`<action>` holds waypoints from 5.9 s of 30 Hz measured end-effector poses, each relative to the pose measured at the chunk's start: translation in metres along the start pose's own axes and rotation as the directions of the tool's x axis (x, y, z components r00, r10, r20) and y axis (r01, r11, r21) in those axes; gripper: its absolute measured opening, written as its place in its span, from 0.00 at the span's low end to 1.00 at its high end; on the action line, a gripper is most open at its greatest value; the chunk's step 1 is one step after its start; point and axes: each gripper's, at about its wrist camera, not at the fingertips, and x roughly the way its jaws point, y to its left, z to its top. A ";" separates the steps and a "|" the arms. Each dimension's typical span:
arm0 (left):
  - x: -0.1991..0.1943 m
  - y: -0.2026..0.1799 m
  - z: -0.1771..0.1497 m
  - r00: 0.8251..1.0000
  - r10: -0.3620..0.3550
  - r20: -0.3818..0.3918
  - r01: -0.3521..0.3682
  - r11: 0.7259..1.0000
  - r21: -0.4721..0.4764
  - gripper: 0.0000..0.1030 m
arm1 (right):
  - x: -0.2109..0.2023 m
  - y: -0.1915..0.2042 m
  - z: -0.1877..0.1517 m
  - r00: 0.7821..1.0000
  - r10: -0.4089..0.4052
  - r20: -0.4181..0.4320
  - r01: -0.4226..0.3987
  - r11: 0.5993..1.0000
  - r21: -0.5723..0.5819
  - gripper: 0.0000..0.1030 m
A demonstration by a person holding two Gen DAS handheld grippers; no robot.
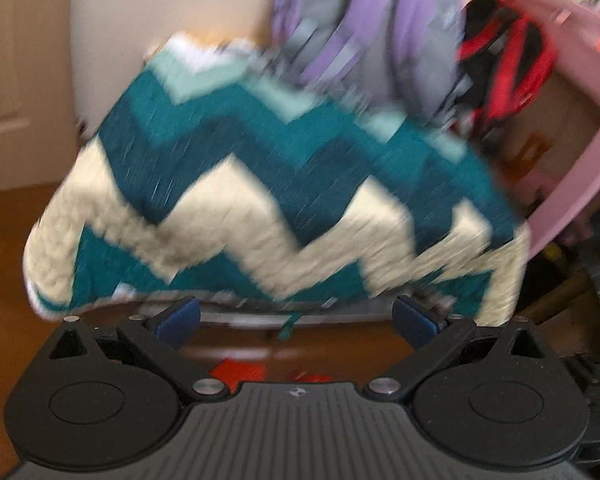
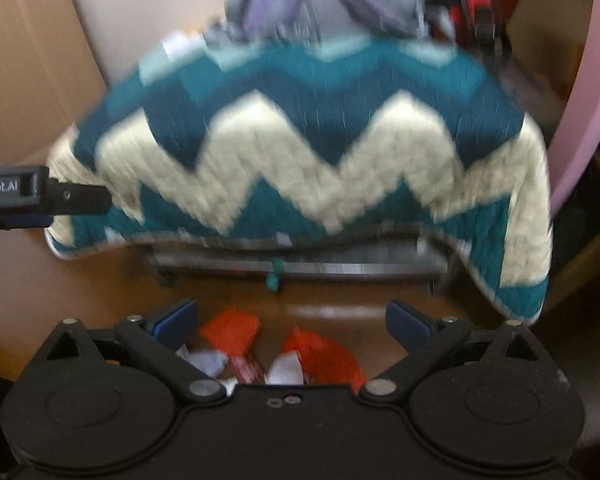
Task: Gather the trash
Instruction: 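Swing both open tools back toward the trash pile by the bench, then grasp white milk carton with left tool while right tool grasps white tissue, then lift milk carton and tissue and carry them over the teal bin, then open left tool dropping milk carton while right tool drops tissue into bin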
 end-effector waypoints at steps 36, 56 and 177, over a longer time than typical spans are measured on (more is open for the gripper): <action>0.277 0.036 -0.230 0.733 0.278 -0.620 0.052 0.887 0.459 0.92 | 0.264 0.000 -0.102 0.894 0.033 -0.448 -0.155 0.958 -0.240 0.56; 0.276 0.028 -0.241 0.750 0.253 -0.611 0.051 0.899 0.435 0.51 | 0.268 0.001 -0.109 0.884 0.050 -0.465 -0.136 0.979 -0.153 0.00; -0.159 -0.603 0.065 0.875 -0.459 -0.158 0.452 0.652 0.610 0.59 | -0.418 -0.322 0.072 0.906 -0.422 0.018 0.402 0.873 0.276 0.32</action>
